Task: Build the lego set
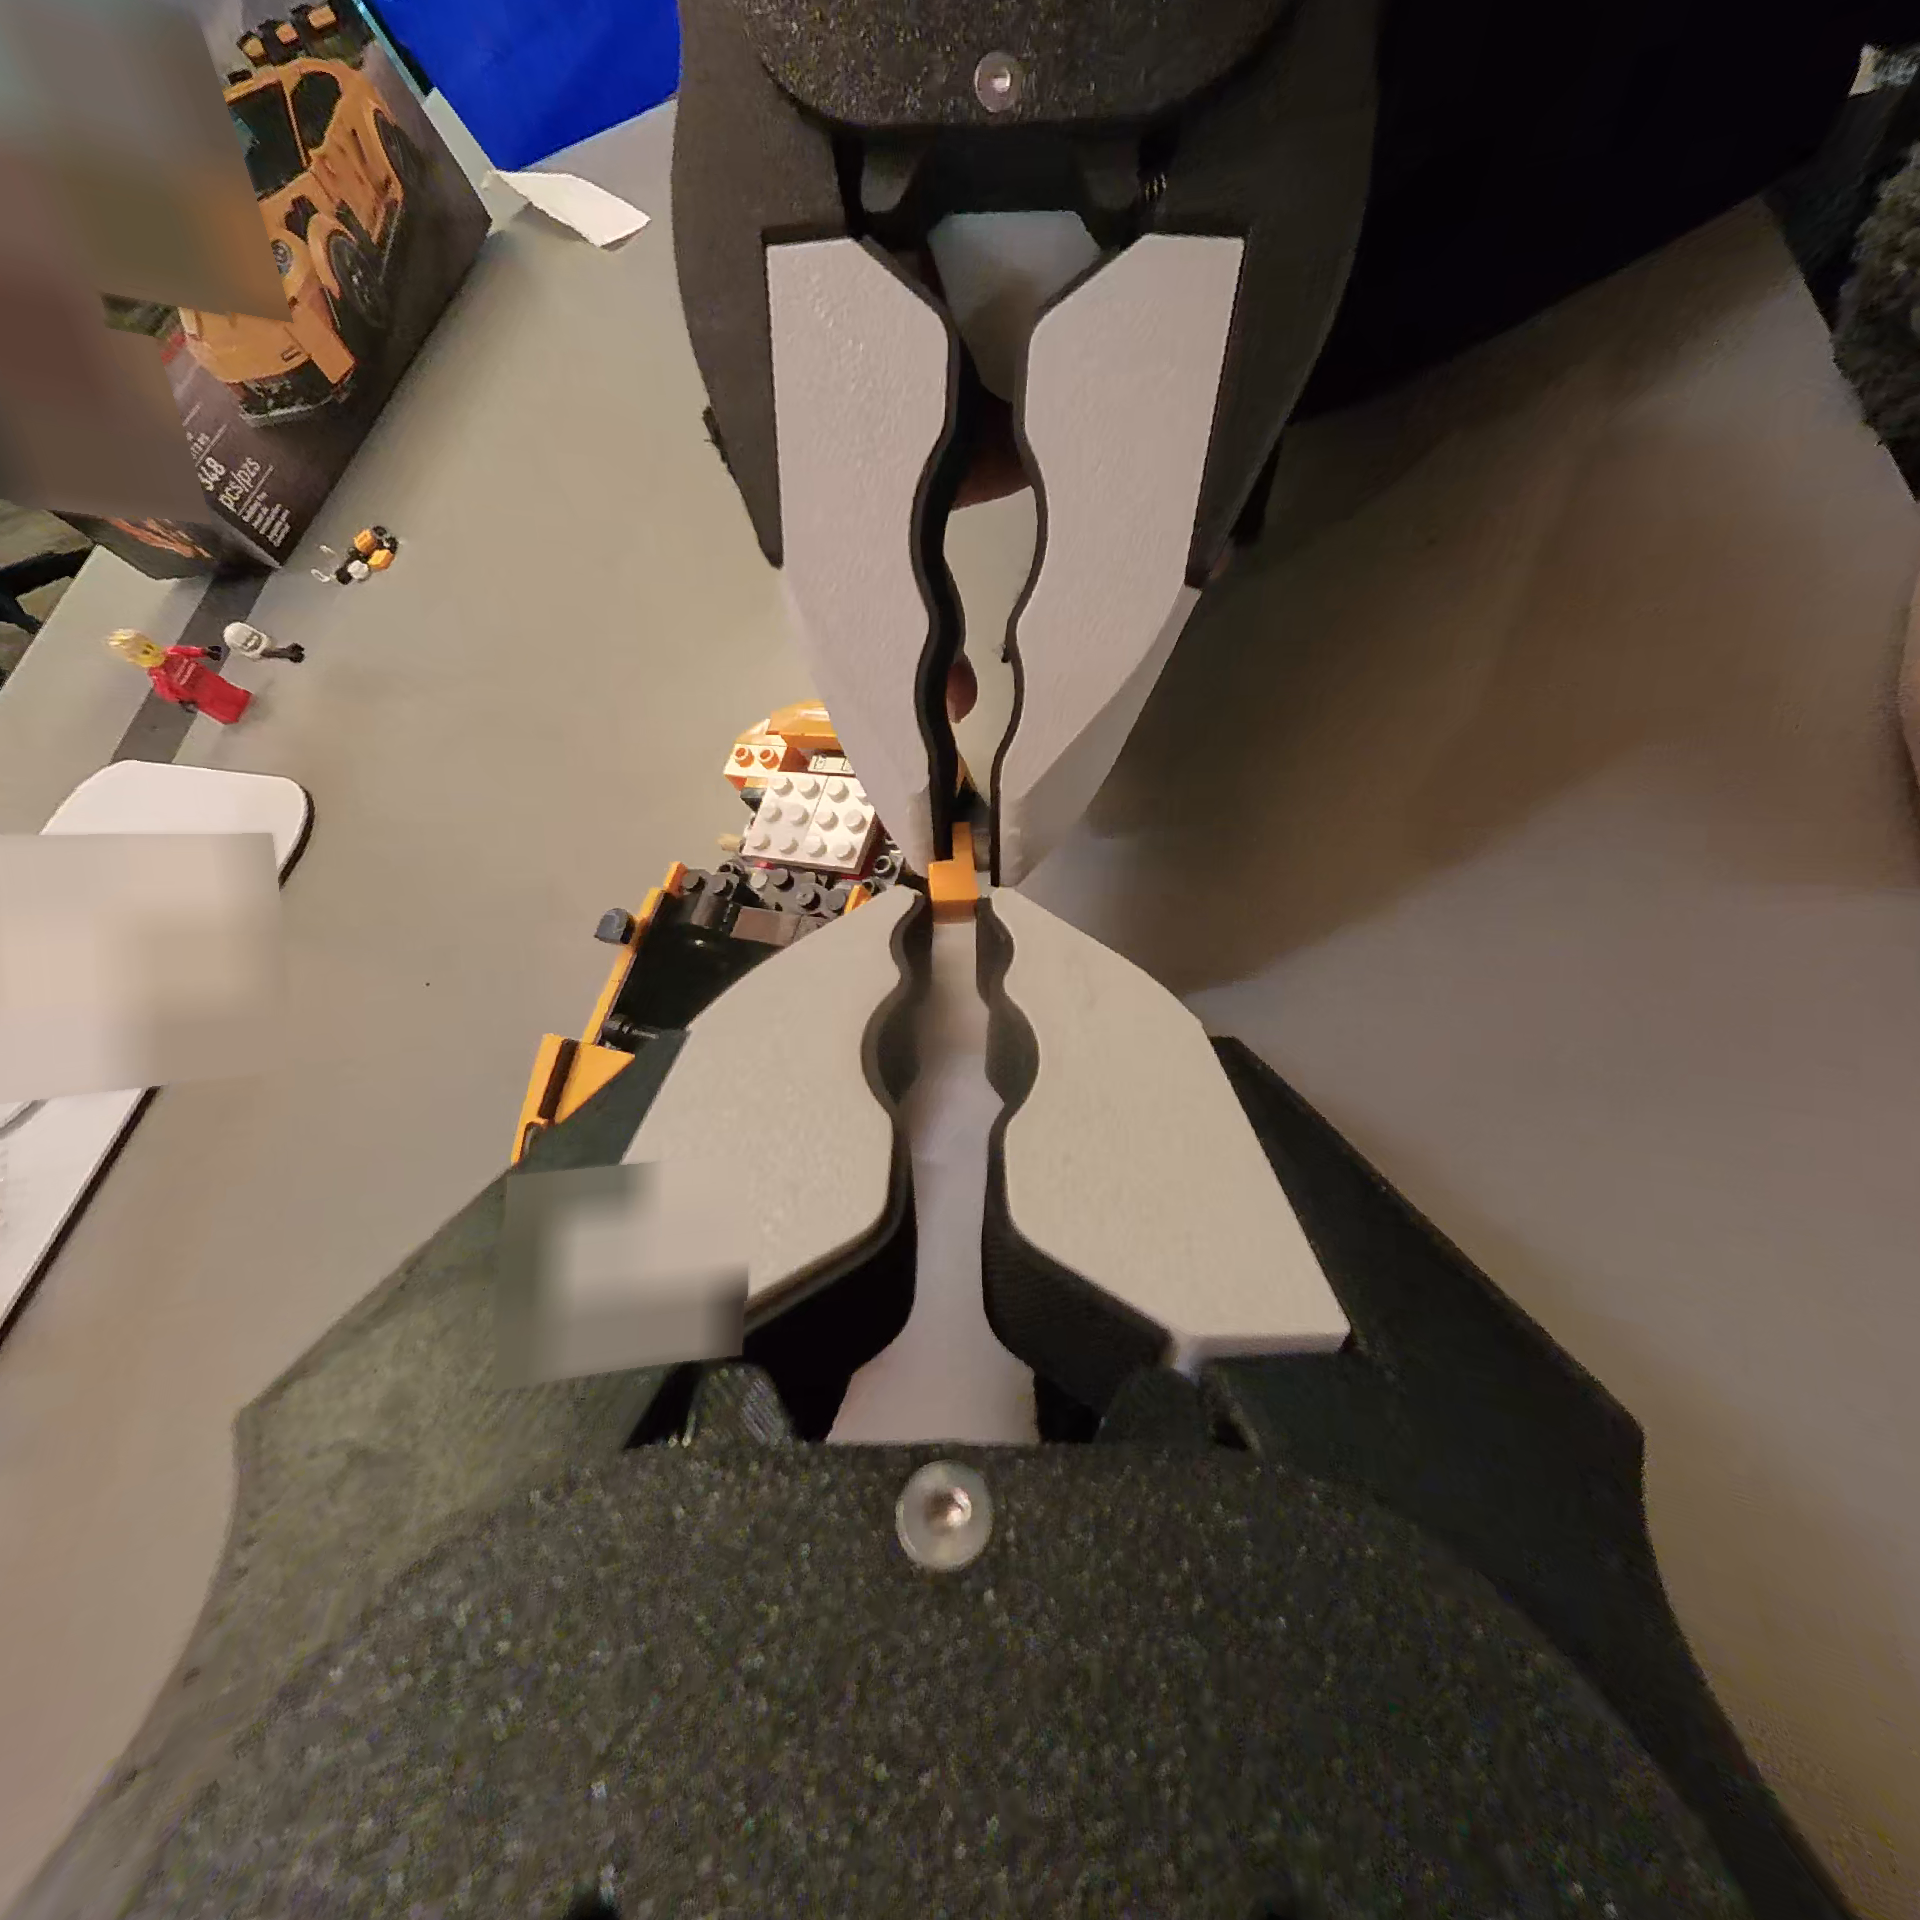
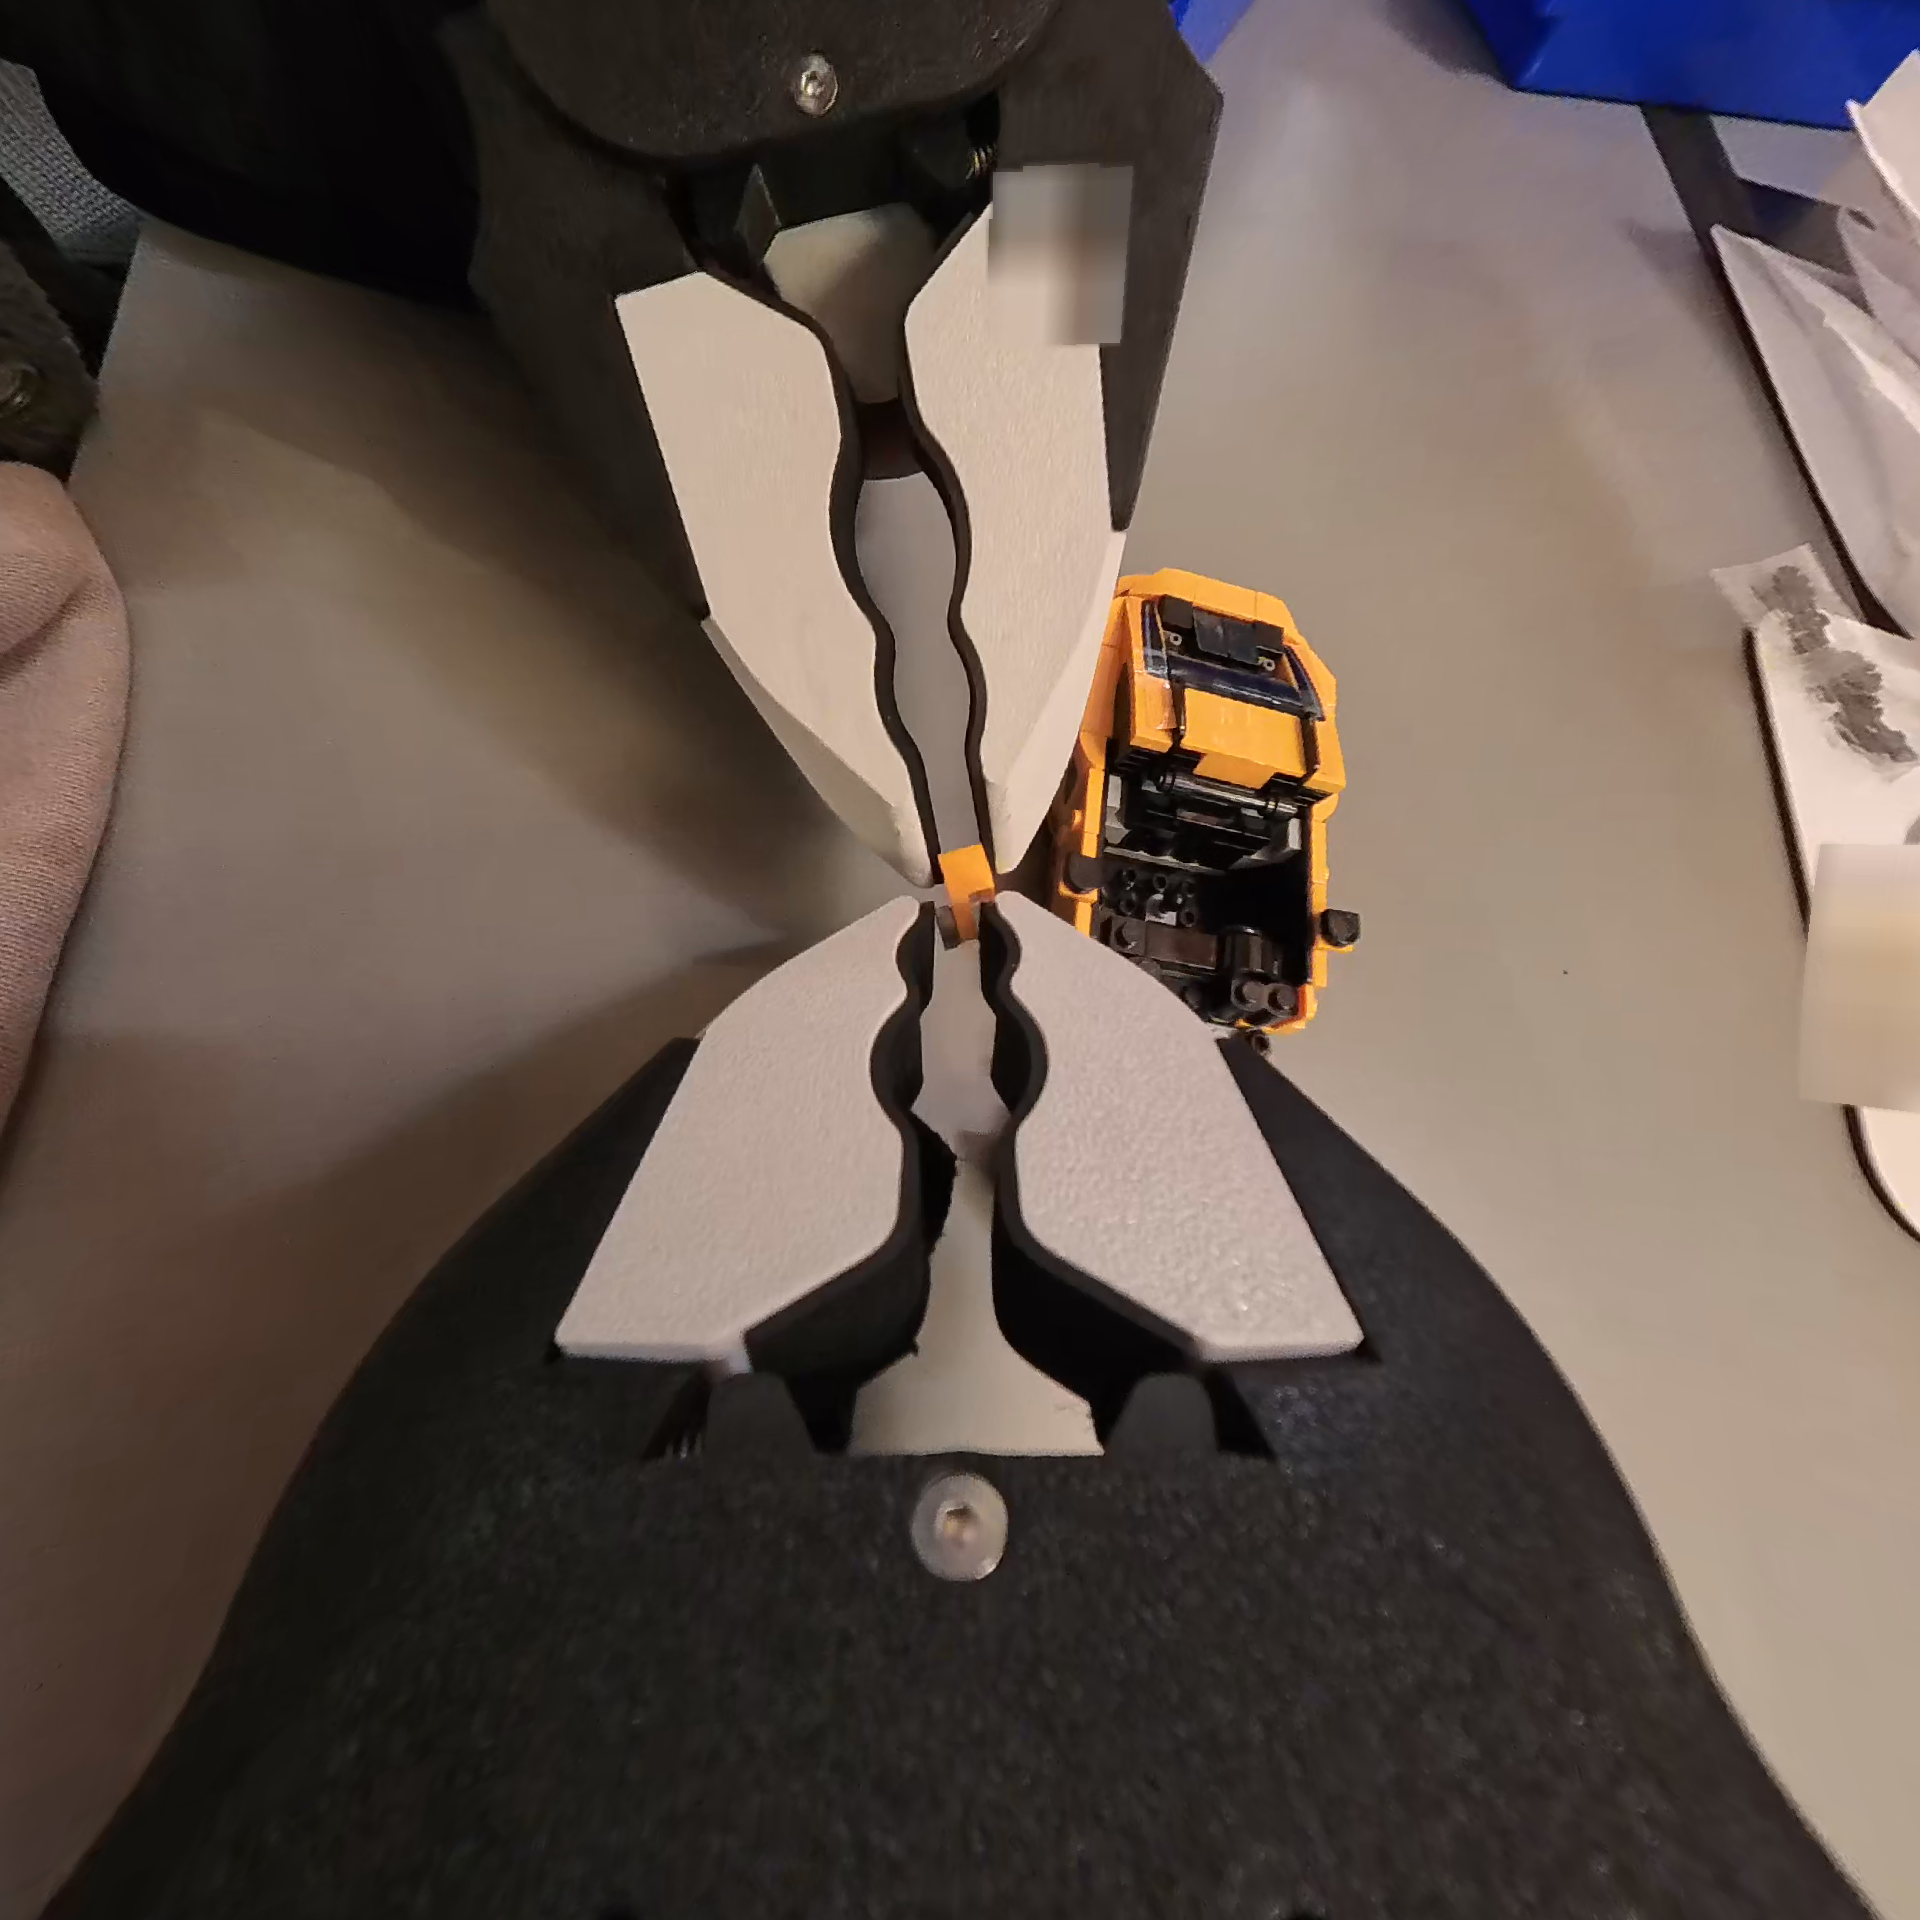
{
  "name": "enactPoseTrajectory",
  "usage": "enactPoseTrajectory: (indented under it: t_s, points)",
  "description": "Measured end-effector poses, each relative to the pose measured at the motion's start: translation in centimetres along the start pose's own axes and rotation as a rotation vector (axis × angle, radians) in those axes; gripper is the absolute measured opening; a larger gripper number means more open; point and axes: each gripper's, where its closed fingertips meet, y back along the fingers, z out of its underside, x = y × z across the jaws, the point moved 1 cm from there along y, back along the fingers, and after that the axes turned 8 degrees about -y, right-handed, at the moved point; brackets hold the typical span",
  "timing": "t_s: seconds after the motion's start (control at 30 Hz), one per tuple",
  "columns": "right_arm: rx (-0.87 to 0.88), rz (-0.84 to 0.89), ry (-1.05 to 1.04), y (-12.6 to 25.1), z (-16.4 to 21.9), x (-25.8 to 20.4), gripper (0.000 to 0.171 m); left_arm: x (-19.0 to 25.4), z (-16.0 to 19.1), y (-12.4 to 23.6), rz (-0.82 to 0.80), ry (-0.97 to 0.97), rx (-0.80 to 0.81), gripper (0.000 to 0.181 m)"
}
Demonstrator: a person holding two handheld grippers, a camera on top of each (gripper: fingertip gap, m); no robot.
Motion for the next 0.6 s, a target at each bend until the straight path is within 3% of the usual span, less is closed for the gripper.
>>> enactPoseTrajectory:
  t_s: [0.6]
  points:
    - [0.010, 0.009, 0.001, 0.13, 0.09, 0.34, 0.007, -0.37, 0.13, 0.10, 0.002, 0.043, 0.010, 0.008]
